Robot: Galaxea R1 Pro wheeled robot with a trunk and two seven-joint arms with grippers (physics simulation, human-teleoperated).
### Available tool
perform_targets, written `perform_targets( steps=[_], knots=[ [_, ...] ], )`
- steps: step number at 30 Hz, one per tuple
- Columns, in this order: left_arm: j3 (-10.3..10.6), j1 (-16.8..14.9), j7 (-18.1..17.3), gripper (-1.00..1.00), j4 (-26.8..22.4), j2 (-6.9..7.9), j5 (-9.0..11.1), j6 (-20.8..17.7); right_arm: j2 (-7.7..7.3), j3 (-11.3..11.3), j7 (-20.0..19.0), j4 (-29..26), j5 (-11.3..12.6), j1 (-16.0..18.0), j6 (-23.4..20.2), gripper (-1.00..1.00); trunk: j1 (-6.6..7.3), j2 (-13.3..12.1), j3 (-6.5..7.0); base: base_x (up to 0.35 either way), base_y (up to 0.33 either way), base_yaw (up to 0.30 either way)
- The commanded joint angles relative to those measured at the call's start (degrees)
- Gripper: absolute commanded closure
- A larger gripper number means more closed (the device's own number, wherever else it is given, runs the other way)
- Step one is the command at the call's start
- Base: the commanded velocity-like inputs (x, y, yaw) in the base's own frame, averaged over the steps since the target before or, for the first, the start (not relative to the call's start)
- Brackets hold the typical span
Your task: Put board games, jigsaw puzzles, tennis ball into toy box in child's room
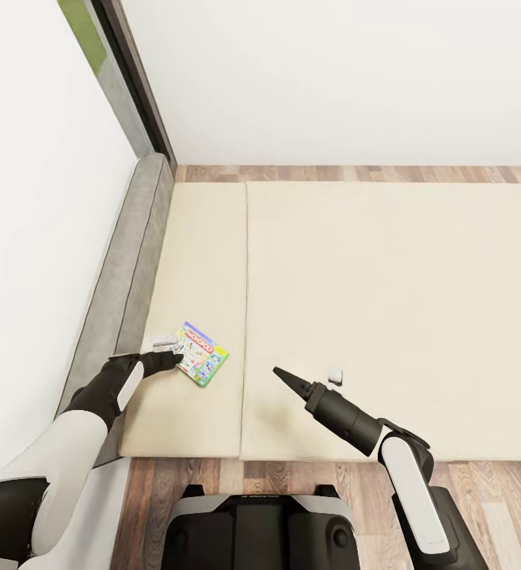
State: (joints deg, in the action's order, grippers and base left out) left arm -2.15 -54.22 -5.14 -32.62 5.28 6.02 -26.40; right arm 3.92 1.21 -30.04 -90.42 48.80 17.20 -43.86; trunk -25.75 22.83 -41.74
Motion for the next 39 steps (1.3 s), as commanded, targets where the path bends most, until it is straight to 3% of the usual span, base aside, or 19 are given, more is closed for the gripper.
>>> perform_targets(
  steps=[1,26,39],
  knots=[
    [-0.1,0.0,0.0,-1.0,-0.1,0.0,0.6,-0.4,0.03,-0.1,0.0,0.0,0.2,0.0,-0.4,-1.0,-0.03,0.1,-0.06,0.0,0.0,0.0],
    [-0.1,0.0,0.0,-1.0,-0.1,0.0,0.5,-0.3,0.03,-0.1,0.0,0.0,0.2,0.0,-0.3,-1.0,-0.03,0.1,-0.06,0.0,0.0,0.0],
    [-0.1,0.0,0.4,-1.0,-0.1,-0.23,0.4,2.1,0.03,-0.1,0.0,0.0,0.1,0.0,-0.3,-1.0,-0.03,0.1,-0.06,0.0,0.0,0.0]
  ],
)
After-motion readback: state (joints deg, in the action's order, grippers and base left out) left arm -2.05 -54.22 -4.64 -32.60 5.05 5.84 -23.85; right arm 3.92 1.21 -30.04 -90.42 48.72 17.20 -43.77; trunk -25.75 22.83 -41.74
